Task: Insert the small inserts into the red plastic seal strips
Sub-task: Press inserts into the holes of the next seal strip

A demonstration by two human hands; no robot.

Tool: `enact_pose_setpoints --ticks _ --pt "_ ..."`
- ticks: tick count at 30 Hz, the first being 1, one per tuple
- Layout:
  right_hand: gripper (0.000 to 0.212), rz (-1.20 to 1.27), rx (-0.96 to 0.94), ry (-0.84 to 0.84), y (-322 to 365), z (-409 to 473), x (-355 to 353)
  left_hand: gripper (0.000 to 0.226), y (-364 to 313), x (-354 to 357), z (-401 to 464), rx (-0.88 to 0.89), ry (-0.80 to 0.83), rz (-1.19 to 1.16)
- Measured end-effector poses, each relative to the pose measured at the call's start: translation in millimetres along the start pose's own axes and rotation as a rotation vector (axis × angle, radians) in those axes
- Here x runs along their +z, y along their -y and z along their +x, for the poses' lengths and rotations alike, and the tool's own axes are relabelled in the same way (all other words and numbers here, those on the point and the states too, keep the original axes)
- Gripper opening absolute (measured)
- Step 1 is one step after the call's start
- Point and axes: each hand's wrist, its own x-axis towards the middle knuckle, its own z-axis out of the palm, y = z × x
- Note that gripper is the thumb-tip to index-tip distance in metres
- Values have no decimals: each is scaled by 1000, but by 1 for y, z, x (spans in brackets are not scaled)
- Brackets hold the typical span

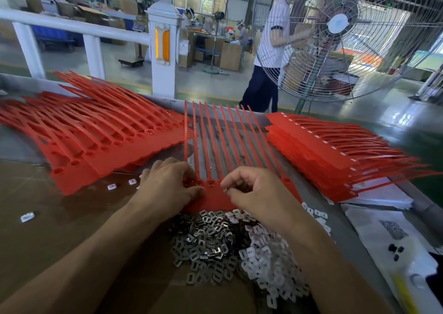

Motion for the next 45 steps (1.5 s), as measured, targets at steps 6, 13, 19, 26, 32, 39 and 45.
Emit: enact_pose_setpoints --ticks 6,13,19,26,32,39,45 --pt "17 52 134 -187 -13 1 -15 32 0 0 1 -2 5 -18" --pt "19 -4 166 -255 -25 7 -23 33 0 0 1 -1 -4 -10" --pt "14 -46 168 -307 -32 12 -21 33 1 -1 1 5 -5 -13" --pt "5 -170 160 -318 -34 18 -16 34 0 -1 1 -1 -2 -4" --pt "9 -183 187 -273 -39 25 -13 34 -1 -1 1 -1 3 -9" --pt "10 -168 261 -273 -40 30 -11 34 -1 0 1 -7 9 -9" --pt "4 -215 268 -342 -39 32 -7 29 -3 -2 -1 -6 13 -25"
